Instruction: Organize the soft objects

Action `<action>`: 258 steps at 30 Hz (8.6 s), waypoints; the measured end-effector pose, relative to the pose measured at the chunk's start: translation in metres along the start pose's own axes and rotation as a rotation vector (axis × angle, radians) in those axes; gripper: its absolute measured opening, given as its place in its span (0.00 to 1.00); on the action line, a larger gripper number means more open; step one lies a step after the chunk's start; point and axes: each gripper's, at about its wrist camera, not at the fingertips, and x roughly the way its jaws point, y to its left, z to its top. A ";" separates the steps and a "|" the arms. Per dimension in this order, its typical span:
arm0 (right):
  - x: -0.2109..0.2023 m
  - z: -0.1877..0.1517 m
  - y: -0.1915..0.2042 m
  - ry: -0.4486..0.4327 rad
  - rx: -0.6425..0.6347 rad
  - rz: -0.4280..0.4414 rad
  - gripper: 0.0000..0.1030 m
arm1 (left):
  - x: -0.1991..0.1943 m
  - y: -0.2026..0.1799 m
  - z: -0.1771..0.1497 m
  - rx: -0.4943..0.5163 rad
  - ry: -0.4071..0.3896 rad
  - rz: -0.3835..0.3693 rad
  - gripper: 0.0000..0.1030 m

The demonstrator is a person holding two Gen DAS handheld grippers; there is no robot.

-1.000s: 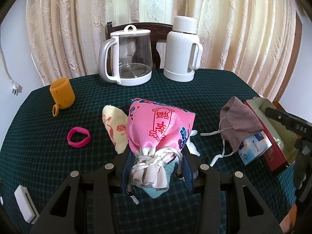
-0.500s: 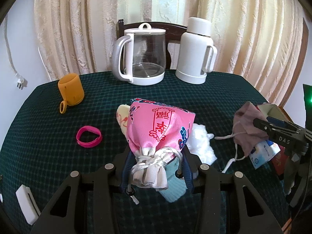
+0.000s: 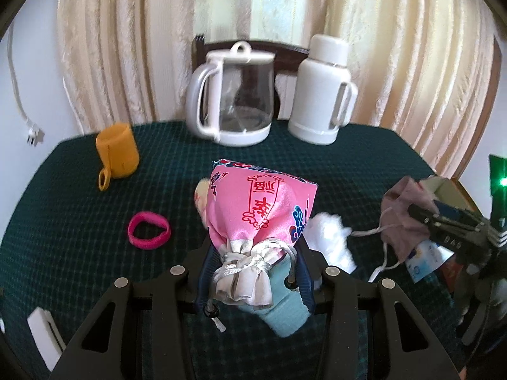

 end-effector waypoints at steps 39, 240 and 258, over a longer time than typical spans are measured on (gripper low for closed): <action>-0.119 -0.087 -0.104 -0.201 0.404 -0.136 0.67 | 0.024 -0.274 0.063 0.396 0.020 -0.524 0.44; -0.126 0.033 0.036 -0.375 0.098 -0.073 0.11 | 0.040 0.073 0.021 -0.246 0.009 0.044 0.29; -0.162 0.056 -0.059 -0.472 0.249 -0.349 0.11 | 0.034 0.053 0.022 -0.173 -0.029 0.000 0.29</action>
